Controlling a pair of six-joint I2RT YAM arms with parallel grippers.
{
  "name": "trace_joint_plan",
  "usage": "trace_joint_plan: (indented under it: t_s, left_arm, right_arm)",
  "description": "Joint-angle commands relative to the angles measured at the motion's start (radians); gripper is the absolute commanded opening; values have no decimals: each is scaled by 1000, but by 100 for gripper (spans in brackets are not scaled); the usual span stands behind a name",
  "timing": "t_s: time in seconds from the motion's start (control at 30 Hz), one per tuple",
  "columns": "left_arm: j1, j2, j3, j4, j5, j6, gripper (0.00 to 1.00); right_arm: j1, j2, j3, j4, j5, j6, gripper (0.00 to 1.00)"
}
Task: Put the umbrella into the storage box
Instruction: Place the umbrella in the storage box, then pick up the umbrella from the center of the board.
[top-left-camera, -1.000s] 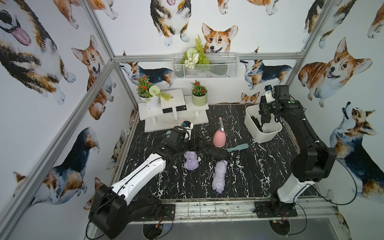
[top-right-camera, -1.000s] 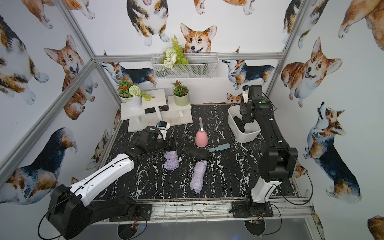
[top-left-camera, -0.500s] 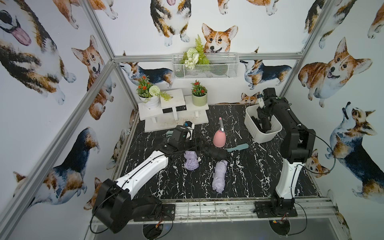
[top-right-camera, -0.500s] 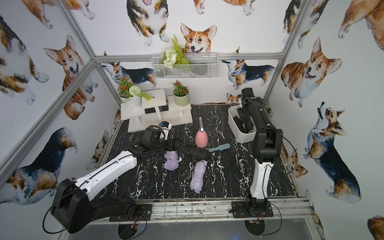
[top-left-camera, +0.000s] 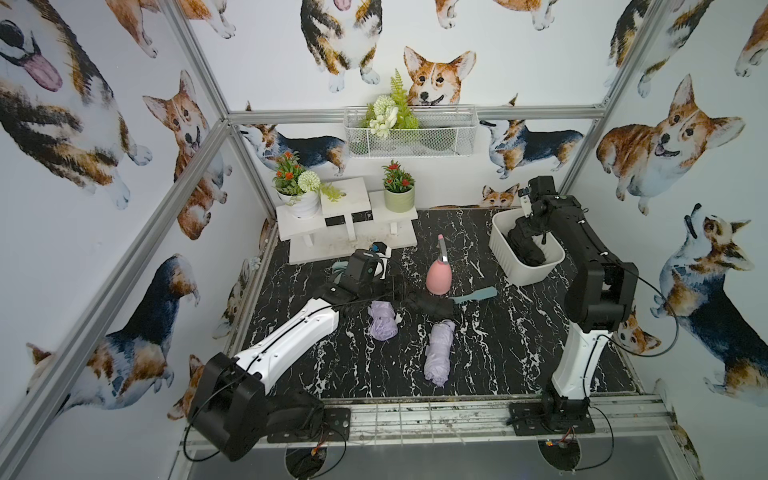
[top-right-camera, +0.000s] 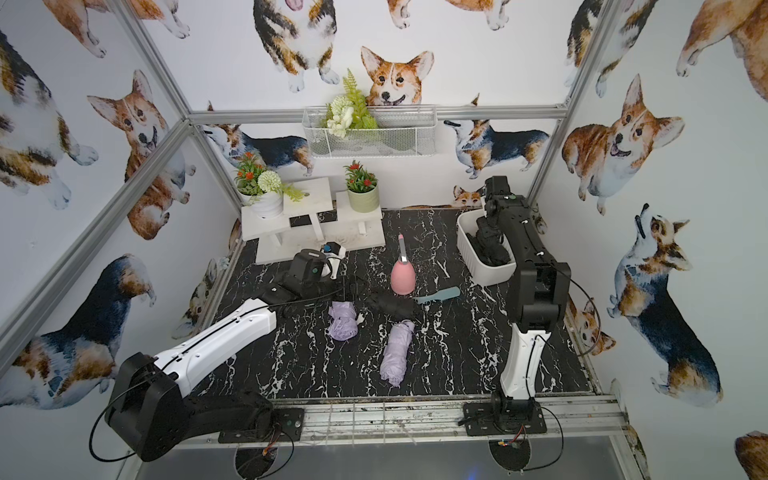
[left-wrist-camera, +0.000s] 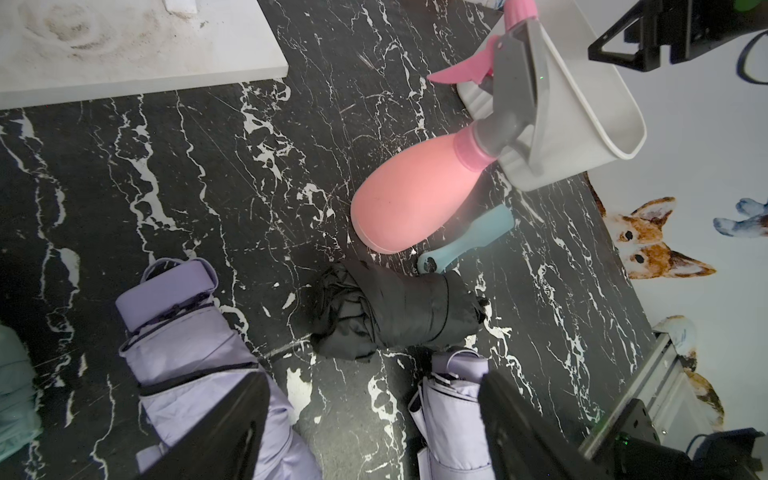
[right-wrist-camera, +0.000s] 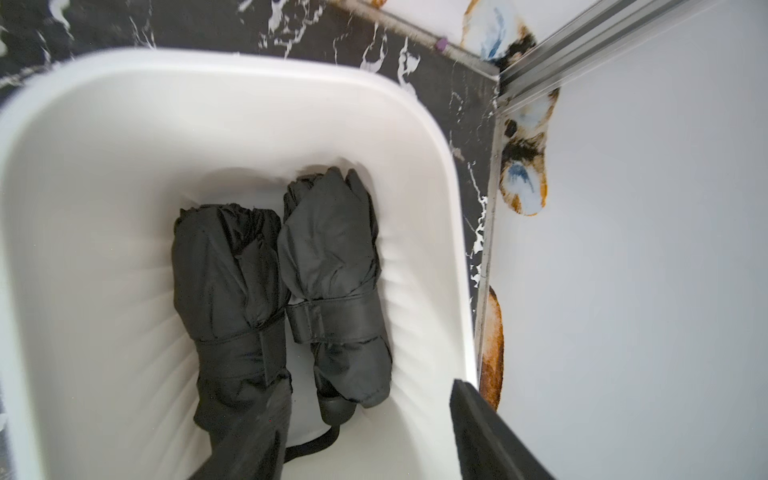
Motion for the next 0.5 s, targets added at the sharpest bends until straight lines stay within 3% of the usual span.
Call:
trace_joint_plan:
  t_s: [0.0,0.2,0.47]
  left_arm:
    - [-5,-2,-8,-2,12,2,84]
    - [-30,-9,-30,-12,5,9,84]
    - [-122,29,-46,-30,-25,-5,85]
  right_arm:
    - [2,-104,-82,107,-40,130,66]
    - [5,-345,-375,268,-180,336,64]
    - [13,-550,-625,306,-380,505,64]
